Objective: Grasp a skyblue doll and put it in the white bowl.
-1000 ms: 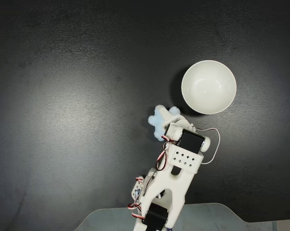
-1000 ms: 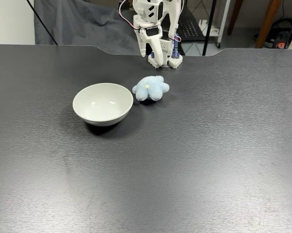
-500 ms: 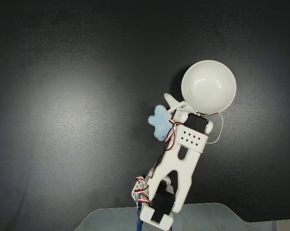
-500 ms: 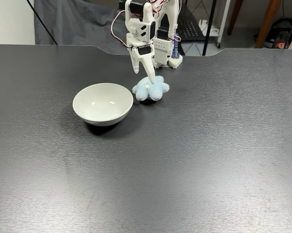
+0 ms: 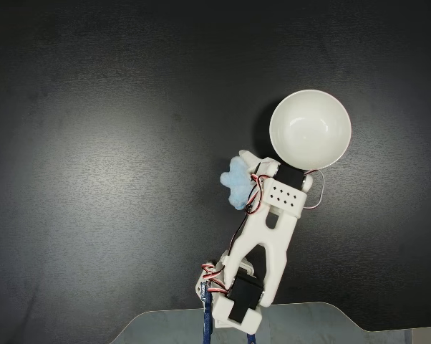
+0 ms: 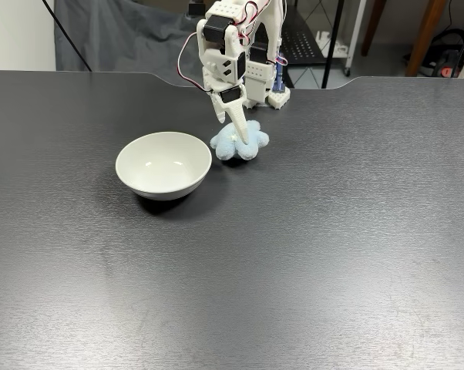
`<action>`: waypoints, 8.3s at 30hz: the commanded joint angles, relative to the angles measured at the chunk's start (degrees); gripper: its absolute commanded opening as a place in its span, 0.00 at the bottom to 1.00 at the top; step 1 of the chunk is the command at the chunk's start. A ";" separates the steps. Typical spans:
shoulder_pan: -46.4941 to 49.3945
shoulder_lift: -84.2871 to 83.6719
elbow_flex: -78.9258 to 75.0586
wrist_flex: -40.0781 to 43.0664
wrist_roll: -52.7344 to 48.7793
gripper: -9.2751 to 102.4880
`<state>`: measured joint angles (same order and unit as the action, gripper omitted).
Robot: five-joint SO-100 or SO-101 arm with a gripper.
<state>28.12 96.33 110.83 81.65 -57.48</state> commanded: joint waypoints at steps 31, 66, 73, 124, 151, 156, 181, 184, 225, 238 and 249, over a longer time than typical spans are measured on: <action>-2.64 -8.96 -1.05 -0.70 -0.62 0.59; -1.93 -9.93 -0.70 -8.00 0.35 0.06; -1.85 -7.82 -1.67 -7.82 0.53 0.07; 9.58 -9.49 -44.65 -7.38 9.84 0.07; 10.28 -13.10 -41.48 -13.62 9.93 0.08; 10.55 -13.01 -40.43 -13.62 9.93 0.10; 10.63 -5.45 -40.34 -13.54 11.95 0.50; 9.84 4.13 -42.89 -13.18 22.50 0.50; -26.98 81.47 25.22 -15.03 64.34 0.08; -26.98 93.08 50.10 -10.02 64.69 0.08; -26.63 95.10 55.72 -8.35 64.51 0.08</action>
<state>1.32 191.16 165.23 73.56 6.68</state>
